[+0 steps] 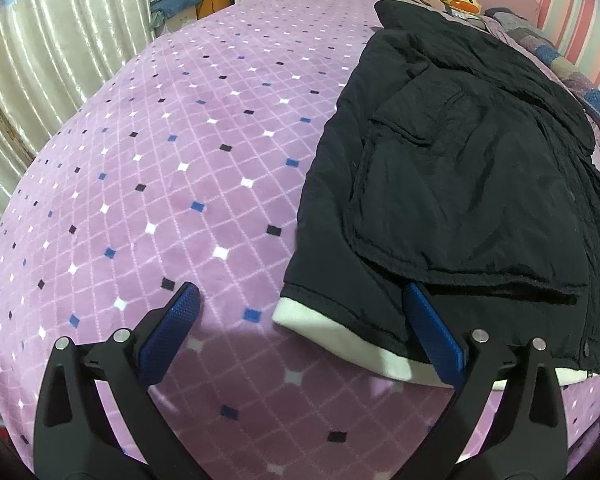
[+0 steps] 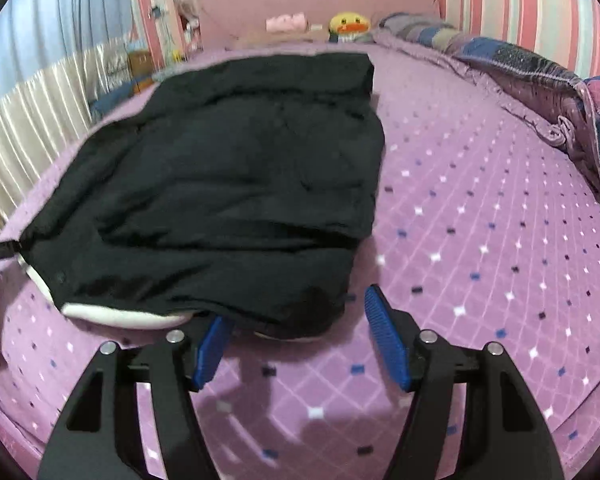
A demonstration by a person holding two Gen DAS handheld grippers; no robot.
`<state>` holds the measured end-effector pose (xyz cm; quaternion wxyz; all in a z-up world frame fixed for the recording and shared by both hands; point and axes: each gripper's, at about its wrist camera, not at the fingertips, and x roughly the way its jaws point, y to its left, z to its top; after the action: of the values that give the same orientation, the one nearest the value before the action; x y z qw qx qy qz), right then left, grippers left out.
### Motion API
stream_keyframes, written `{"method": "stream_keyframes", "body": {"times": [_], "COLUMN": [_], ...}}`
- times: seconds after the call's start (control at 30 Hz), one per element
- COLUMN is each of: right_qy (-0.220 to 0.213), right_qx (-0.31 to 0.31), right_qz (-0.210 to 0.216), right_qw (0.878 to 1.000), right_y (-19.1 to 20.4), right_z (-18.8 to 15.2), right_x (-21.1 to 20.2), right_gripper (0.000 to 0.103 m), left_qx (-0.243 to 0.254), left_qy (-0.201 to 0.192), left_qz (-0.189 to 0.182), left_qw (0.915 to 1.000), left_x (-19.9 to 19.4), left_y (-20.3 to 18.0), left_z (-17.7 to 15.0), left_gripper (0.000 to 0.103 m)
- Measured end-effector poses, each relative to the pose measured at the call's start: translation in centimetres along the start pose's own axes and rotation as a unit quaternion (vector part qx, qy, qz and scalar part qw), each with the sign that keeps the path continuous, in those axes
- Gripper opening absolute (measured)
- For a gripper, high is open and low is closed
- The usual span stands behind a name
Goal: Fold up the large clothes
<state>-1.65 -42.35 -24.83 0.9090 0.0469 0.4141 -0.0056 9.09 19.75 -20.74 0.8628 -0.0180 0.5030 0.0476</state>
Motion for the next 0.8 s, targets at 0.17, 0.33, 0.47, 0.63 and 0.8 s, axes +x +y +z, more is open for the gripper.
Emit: {"method": "stream_keyframes", "body": {"times": [0.17,0.33,0.47,0.63,0.8], "right_qy": [0.006,0.018,-0.009,-0.068,-0.074], "right_qx": [0.041,0.03,0.071,0.08,0.054], "right_qz": [0.012,0.003,0.052,0.082,0.047], "right_qw": [0.999,0.999,0.996,0.991,0.995], "right_y": [-0.7,0.2,-0.8,-0.4,0.1], "right_z": [0.9,0.3,1.7,5.0,6.8], "right_x": [1.4,3.4,1.8,-3.0,-4.6], "right_gripper": [0.066,0.046,0.021,0.014,0.014], "left_qx": [0.001,0.001,0.003,0.007,0.008], "left_qy": [0.003,0.003,0.004,-0.007,-0.023], "left_qz": [0.0,0.0,-0.001,0.005,0.004], "left_qw": [1.0,1.0,1.0,0.9999,0.9997], "left_x": [0.3,0.3,0.3,-0.1,-0.8], "left_y": [0.0,-0.1,-0.2,-0.4,-0.4], "left_z": [0.1,0.1,0.1,0.1,0.2], "left_gripper": [0.1,0.1,0.1,0.1,0.1]}}
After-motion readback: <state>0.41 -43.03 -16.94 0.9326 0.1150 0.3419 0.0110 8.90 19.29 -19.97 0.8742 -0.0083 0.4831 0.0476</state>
